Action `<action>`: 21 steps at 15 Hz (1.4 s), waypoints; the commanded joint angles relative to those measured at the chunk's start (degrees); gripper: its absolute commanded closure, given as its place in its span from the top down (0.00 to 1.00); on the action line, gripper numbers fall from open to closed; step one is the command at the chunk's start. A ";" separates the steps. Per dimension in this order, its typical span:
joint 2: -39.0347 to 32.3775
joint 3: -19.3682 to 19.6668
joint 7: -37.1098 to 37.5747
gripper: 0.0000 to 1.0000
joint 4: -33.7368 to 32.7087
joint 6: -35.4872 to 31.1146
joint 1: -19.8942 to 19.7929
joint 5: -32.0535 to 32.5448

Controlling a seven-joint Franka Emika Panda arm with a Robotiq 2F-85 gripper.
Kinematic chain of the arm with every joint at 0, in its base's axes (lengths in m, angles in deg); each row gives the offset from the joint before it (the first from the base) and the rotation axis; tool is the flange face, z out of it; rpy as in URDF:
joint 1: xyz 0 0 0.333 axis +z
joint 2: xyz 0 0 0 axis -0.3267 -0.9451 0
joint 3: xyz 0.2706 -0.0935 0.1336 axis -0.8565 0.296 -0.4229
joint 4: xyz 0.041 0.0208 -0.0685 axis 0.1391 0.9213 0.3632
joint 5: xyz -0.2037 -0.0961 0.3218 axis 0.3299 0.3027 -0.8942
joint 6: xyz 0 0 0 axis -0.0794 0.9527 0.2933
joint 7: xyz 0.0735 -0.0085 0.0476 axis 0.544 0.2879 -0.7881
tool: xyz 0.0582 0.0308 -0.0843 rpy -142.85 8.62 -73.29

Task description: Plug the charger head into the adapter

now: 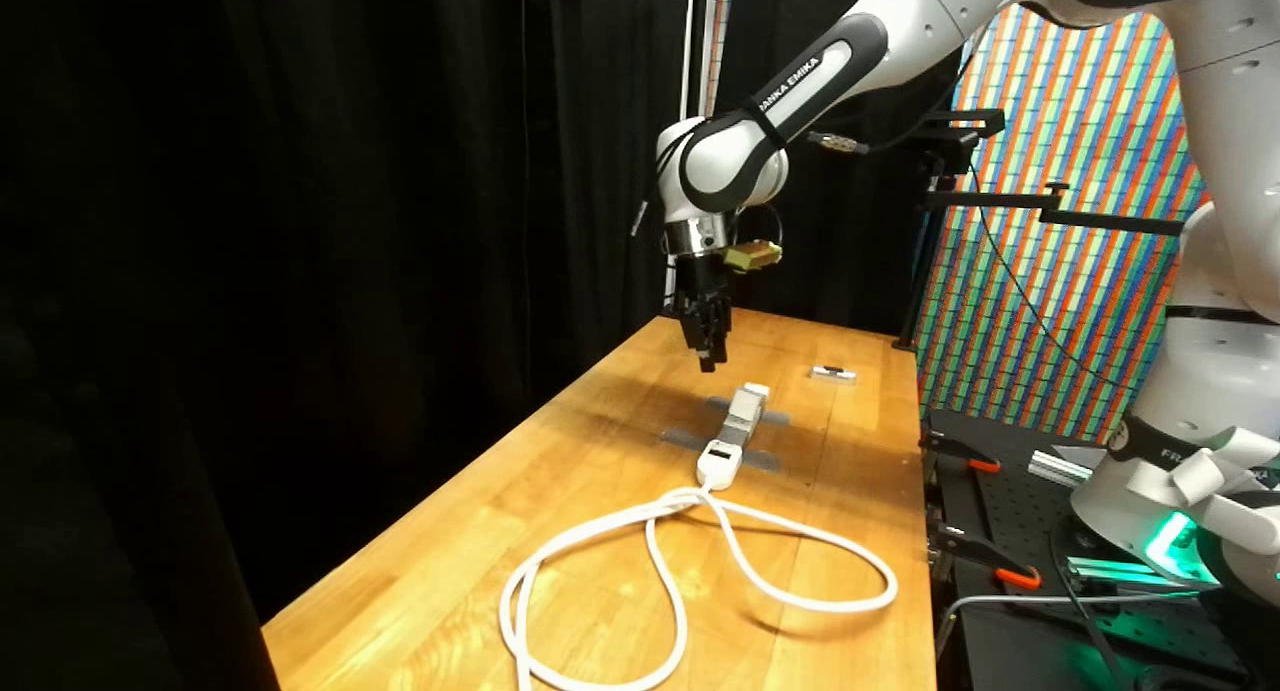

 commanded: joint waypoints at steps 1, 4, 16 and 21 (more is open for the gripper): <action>10.15 0.57 3.36 0.19 14.25 -8.43 1.16 1.27; 16.02 0.89 7.21 0.12 23.75 -14.77 1.82 2.41; 31.74 0.20 18.97 0.12 45.19 -32.77 0.90 10.39; 28.49 0.55 16.64 0.12 42.24 -35.81 0.14 8.32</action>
